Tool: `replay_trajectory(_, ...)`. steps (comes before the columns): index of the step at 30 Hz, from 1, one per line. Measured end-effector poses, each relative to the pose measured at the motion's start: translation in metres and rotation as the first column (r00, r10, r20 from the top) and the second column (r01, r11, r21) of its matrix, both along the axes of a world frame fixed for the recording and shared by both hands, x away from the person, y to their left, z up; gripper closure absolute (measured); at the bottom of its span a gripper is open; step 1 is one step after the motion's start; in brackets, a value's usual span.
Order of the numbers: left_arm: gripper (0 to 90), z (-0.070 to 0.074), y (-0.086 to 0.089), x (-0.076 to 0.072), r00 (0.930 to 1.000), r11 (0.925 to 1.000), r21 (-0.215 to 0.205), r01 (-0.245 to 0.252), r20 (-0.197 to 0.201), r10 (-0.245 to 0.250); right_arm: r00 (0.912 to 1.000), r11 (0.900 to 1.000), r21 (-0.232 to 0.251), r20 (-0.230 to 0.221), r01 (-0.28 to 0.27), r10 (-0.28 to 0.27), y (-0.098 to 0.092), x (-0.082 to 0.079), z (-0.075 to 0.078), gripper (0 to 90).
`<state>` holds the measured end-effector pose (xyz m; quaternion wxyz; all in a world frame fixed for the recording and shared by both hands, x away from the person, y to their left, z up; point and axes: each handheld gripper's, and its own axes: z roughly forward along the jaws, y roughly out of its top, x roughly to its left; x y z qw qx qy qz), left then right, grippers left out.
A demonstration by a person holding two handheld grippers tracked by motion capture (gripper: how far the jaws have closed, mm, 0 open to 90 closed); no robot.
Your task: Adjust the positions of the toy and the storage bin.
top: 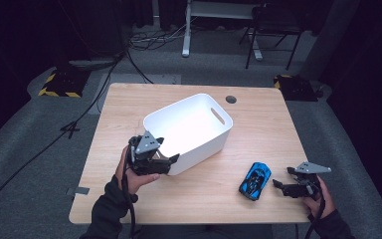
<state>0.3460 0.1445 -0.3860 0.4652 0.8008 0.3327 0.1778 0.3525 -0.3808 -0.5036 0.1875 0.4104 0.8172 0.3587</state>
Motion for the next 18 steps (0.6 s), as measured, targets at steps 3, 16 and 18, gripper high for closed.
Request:
replay_trajectory(3, 21.9, 0.005, 0.008, -0.003, 0.9978, 0.9978, -0.033, -0.058, 0.030, 0.059, 1.0000, 1.000, 0.000, 0.000, 0.000, 0.000, 0.000, 0.000, 0.000, 14.6)
replay_trajectory(16, 19.2, 0.001, 0.003, 0.029, 0.9294, 0.9292, -0.016, -0.369, -0.012, 0.369, 1.0000, 1.000, 0.000, 0.000, 0.000, 0.000, 0.000, 0.000, 0.000, 14.6)
replay_trajectory(18, 15.7, -0.003, -0.002, 0.037, 0.9053, 0.9051, 0.033, -0.424, -0.011, 0.425, 1.0000, 1.000, 0.000, 0.000, 0.000, 0.000, 0.000, 0.000, 0.000, 14.6)
